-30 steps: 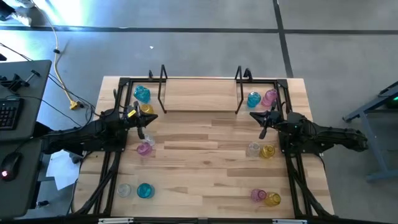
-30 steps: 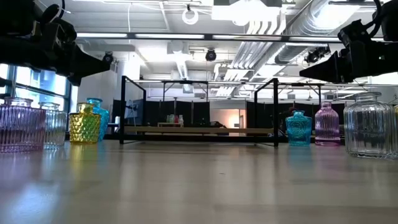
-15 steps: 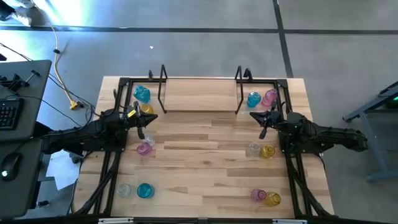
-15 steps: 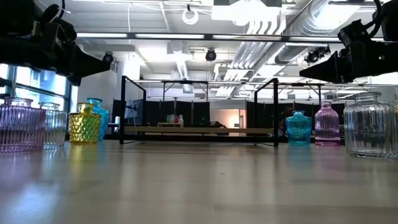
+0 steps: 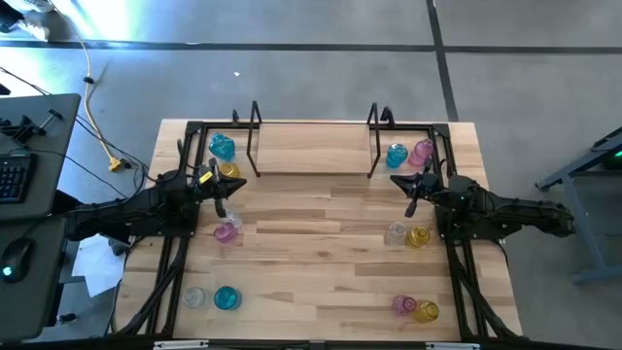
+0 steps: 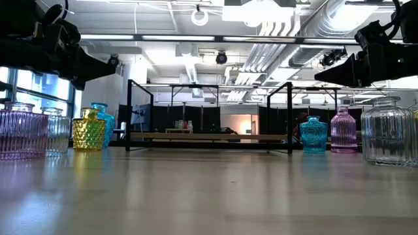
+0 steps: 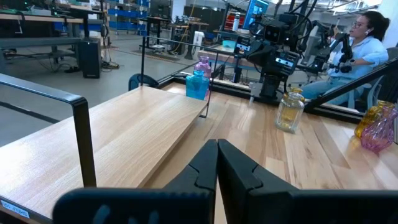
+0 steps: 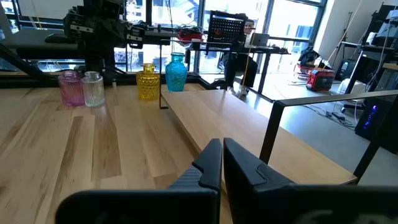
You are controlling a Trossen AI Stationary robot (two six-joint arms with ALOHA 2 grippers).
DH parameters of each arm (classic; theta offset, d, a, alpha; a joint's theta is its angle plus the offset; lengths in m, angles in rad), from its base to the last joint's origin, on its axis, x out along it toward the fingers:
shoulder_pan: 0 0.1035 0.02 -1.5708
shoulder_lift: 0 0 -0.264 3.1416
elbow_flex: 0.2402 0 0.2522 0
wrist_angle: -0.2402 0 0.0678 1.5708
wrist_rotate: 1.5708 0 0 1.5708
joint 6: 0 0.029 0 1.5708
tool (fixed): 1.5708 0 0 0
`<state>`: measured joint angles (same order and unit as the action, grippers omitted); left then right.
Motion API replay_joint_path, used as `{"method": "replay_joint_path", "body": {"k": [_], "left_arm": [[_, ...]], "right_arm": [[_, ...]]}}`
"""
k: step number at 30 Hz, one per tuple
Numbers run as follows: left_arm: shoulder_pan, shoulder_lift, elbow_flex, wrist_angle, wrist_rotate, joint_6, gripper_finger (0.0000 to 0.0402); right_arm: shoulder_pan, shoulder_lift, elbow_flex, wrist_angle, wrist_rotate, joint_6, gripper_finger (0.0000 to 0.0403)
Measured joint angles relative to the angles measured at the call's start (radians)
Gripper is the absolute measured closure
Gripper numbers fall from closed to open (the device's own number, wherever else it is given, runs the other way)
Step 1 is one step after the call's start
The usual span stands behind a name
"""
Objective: Sort vases onto shelf
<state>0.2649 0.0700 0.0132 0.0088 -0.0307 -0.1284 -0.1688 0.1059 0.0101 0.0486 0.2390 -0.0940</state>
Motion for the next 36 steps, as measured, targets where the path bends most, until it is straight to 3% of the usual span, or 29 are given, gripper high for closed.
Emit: {"method": "replay_joint_path", "body": {"k": [8,18,23,29,36], "left_arm": [[0.0,0.0,0.0,0.0,0.0,-0.01,0.0401],[0.0,0.001,0.0,0.051,0.006,-0.15,0.0401],[0.0,0.002,0.003,0.221,0.203,-0.13,0.0401],[-0.016,0.074,0.064,0.232,0.263,-0.094,0.0401],[-0.077,0.253,0.177,0.225,0.271,-0.051,0.0401]], "right_arm": [[0.0,0.0,0.0,0.0,0.0,0.0,0.0403],[0.0,0.0,0.0,0.0,0.0,0.0,0.0403],[0.0,0.0,0.0,0.0,0.0,0.0,0.0403],[0.0,0.0,0.0,0.0,0.0,0.0,0.0403],[0.0,0.0,0.0,0.0,0.0,0.0,0.0403]]}}
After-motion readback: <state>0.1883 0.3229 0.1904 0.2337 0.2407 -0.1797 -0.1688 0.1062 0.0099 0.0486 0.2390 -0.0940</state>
